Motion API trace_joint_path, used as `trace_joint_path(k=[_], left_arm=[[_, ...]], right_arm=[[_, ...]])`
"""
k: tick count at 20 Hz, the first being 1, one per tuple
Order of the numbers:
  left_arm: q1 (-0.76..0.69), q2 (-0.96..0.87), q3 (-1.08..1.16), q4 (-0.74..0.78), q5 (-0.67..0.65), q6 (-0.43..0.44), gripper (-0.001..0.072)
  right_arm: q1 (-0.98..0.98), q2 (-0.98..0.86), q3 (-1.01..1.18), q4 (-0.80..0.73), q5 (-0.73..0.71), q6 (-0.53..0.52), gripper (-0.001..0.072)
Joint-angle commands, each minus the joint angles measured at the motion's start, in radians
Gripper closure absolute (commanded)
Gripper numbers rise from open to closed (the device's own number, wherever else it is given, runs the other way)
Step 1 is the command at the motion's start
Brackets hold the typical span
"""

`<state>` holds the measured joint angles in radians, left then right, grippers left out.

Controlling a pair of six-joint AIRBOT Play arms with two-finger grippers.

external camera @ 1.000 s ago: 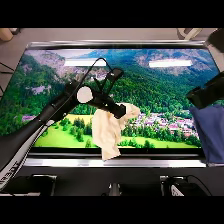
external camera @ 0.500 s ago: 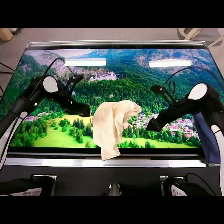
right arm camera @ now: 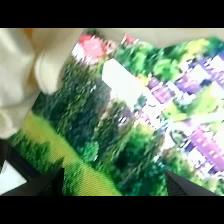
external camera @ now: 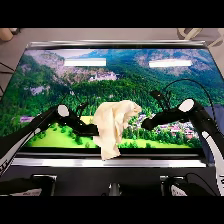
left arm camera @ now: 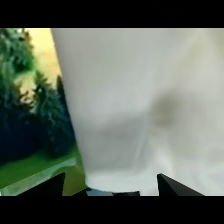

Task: Fold the shirts.

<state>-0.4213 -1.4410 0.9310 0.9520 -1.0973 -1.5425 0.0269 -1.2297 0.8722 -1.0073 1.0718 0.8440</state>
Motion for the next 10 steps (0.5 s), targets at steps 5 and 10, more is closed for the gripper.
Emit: trace_joint_path(k=[5, 10], left_arm=[[-0.047, -0.077, -0.024, -0.112, 0.119, 0.005, 0.0547], [-0.048, -0.072, -0.024, -0.111, 0.122, 0.017, 0.0678]], right_arm=[[0.000, -0.094, 0.006, 0.018, -0.350, 0.132, 0.0007], [0.001, -0.210, 0.017, 0.287, -0.394, 0.016, 0.0007]])
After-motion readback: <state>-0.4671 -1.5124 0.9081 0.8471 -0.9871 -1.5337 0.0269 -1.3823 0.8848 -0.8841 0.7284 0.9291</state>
